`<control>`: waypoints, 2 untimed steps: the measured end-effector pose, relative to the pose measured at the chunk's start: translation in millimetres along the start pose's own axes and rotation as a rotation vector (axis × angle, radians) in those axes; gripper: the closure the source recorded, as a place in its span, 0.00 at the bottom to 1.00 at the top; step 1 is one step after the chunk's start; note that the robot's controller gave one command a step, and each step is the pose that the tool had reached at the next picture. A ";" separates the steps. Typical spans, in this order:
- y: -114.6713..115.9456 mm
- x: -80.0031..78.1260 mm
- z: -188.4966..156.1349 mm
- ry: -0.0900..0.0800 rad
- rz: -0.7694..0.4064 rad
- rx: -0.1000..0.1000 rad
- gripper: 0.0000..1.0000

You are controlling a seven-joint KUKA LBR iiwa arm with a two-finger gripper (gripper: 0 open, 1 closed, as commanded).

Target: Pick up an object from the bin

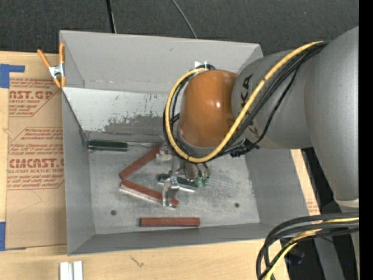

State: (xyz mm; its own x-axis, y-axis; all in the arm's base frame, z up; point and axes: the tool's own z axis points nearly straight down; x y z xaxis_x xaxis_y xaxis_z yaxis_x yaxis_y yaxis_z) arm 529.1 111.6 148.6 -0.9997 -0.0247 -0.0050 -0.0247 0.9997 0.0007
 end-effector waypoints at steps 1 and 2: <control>5.8 -7.2 72.5 -0.014 -0.171 -0.004 1.00; 5.8 -7.2 72.5 -0.014 -0.171 -0.004 1.00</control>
Offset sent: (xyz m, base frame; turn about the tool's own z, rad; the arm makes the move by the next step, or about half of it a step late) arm 0.0000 0.0000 0.0000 0.0000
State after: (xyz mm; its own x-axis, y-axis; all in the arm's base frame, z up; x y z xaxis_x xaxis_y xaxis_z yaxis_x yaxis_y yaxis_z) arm 536.5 117.6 76.2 -0.9807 -0.1948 -0.0189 -0.1949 0.9808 0.0023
